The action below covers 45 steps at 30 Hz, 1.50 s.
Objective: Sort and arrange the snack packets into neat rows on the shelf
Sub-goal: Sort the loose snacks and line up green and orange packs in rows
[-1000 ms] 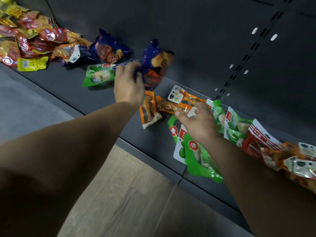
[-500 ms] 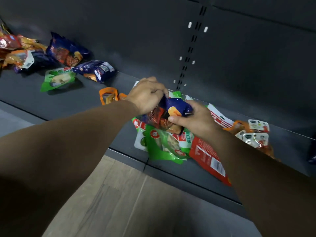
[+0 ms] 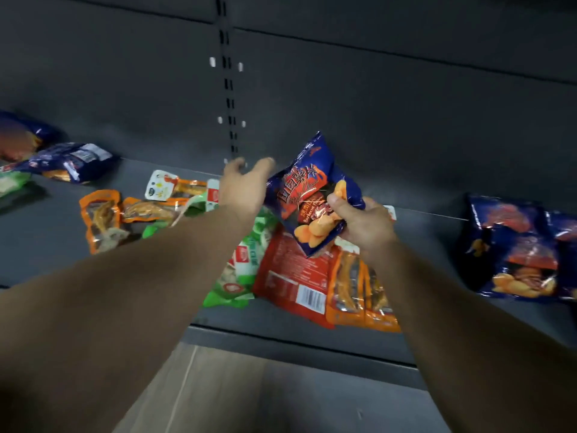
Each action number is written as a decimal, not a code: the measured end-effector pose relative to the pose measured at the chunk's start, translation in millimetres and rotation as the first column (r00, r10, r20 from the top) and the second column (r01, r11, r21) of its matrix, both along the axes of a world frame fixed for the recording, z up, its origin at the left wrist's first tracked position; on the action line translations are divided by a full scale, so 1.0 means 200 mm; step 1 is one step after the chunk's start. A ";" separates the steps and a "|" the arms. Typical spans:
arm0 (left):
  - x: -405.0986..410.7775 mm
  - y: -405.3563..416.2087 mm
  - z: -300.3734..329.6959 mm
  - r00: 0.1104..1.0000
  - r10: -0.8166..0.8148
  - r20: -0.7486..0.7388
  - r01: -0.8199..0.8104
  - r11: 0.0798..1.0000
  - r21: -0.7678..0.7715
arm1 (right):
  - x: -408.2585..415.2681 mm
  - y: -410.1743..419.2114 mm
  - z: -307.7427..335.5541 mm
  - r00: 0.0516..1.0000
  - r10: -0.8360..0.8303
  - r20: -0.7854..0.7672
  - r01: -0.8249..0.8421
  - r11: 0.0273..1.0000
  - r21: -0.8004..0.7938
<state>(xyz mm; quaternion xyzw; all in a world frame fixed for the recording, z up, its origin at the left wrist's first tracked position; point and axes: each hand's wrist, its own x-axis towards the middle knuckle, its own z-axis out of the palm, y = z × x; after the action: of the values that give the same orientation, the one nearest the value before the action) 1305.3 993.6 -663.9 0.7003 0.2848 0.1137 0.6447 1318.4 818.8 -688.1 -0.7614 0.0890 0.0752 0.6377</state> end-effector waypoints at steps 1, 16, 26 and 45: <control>0.00 -0.07 -0.02 1.000 0.003 -0.022 -0.006 0.986 -0.166 | 0.01 -0.06 0.01 0.999 -0.028 -0.031 0.030 0.998 0.051; -0.06 -0.76 -0.27 0.940 -0.339 0.026 0.309 0.821 -0.480 | -0.07 -0.71 -0.03 0.962 -0.010 -0.274 0.024 0.998 0.049; -0.03 -1.03 -0.37 0.795 -0.606 0.004 0.579 0.757 -0.304 | -0.11 -0.99 -0.11 0.980 -0.077 -0.183 0.063 0.995 -0.080; -0.10 -1.67 -0.43 0.695 -0.694 -0.187 0.688 0.718 -0.105 | -0.23 -1.52 -0.23 0.922 -0.370 -0.117 0.361 0.928 -0.087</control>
<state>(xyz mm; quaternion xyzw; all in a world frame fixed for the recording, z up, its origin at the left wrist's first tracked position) 1284.7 659.8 -748.9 0.7550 0.0700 -0.2163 0.6150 1272.9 514.4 -734.1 -0.7449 0.2737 0.0022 0.6084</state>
